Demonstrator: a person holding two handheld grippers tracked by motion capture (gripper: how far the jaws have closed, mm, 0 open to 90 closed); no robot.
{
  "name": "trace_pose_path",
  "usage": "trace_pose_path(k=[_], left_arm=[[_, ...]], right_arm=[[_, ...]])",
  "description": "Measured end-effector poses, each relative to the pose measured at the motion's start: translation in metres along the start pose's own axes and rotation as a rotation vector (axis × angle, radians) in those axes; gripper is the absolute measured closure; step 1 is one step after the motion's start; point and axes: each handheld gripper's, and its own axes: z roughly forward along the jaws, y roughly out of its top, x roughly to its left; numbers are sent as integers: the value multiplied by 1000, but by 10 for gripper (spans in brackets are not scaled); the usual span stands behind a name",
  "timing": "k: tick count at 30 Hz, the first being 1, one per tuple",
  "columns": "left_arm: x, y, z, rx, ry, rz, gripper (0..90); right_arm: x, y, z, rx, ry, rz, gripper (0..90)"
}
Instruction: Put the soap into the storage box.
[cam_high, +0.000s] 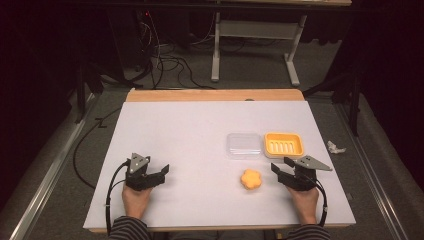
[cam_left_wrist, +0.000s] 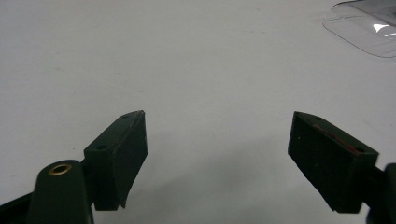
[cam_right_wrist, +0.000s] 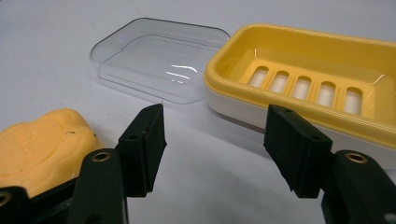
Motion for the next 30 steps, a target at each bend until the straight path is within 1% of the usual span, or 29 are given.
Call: trace_pose_path(k=[4,5,7,9,12,13,14,18,28,29,30], left_arm=[[0,0,0,0,-1,1,209],[-1,0,0,-3,-1,-5,209],[0,0,0,-1,1,-3,209],[0,0,0,1,2,-2,210],[1,1,0,1,6,-11,209],[1,1,1,-4,5,-23,209],[1,1,1,-4,5,-23,209],[2,1,1,4,10,-21,221],[1,1,1,-3,5,-24,223],[1,1,1,-3,6,-22,224],[1,1,1,-3,7,-20,226]], right_arm=[[0,1,1,13,-2,1,405],[1,1,2,19,-4,1,406],[1,1,2,25,-9,-11,409],[2,1,3,27,-9,-8,409],[2,2,3,33,-5,-7,408],[2,2,3,34,-6,-16,409],[3,2,3,39,-4,-24,409],[4,3,4,56,-4,-19,409],[6,4,-1,58,9,-8,405],[7,5,-4,67,18,11,405],[8,6,-5,69,19,17,405]])
